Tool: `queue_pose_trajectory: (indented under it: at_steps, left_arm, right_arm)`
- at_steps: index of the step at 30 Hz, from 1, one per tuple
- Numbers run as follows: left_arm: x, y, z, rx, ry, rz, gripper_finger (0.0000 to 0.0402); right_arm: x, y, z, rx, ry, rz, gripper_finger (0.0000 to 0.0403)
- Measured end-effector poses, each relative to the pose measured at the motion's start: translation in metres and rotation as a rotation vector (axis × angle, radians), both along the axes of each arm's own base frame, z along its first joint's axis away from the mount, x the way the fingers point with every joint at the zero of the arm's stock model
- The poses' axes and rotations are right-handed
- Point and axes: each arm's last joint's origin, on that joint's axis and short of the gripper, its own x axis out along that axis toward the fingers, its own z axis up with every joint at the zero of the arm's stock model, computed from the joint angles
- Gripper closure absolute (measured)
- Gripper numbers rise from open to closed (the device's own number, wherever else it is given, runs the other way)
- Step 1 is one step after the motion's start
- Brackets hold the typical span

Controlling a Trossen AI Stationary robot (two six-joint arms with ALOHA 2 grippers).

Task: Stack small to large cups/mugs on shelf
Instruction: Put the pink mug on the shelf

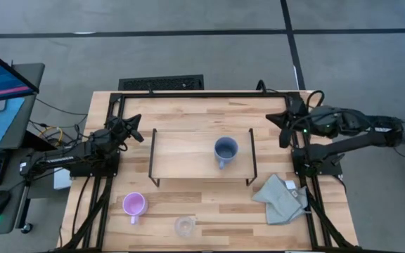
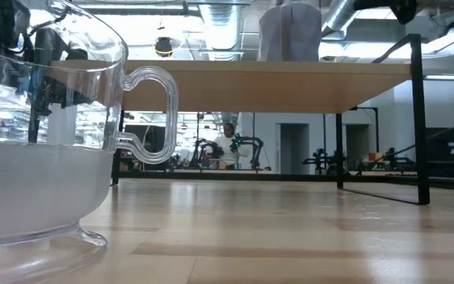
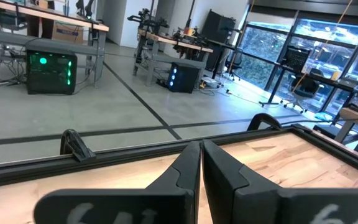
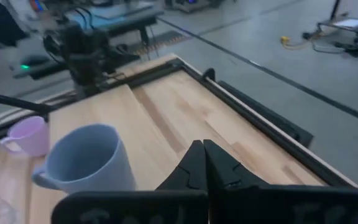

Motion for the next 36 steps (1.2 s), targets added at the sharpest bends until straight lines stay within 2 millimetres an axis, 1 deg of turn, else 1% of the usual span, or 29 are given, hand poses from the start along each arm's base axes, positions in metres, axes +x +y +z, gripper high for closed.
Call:
queue_pose_trajectory:
  at_steps: [4, 7, 14, 20, 31, 36]
  left_arm:
    - [0.0, 0.0, 0.0, 0.003, 0.004, 0.0, 0.0395]
    - [0.0, 0.0, 0.0, 0.008, 0.011, 0.0, 0.0395]
    - [0.0, 0.0, 0.0, 0.008, 0.012, 0.0, 0.0395]
    - [0.0, 0.0, 0.0, 0.008, 0.012, 0.001, 0.0395]
    - [0.0, 0.0, 0.0, 0.006, 0.009, 0.0, 0.0395]
    - [0.0, 0.0, 0.0, 0.006, 0.008, 0.001, 0.0395]
  right_arm:
    - [-0.009, -0.001, -0.016, 0.001, -0.031, 0.011, 0.0397]
    - [-0.014, -0.001, -0.032, 0.008, -0.043, 0.013, 0.0398]
    - [-0.025, -0.001, -0.066, 0.024, -0.141, 0.029, 0.0398]
    - [-0.037, -0.002, -0.09, 0.053, -0.202, 0.022, 0.0397]
    - [-0.052, -0.004, -0.126, 0.076, -0.291, 0.02, 0.0398]
    - [-0.048, -0.003, -0.141, 0.086, -0.256, 0.015, 0.0398]
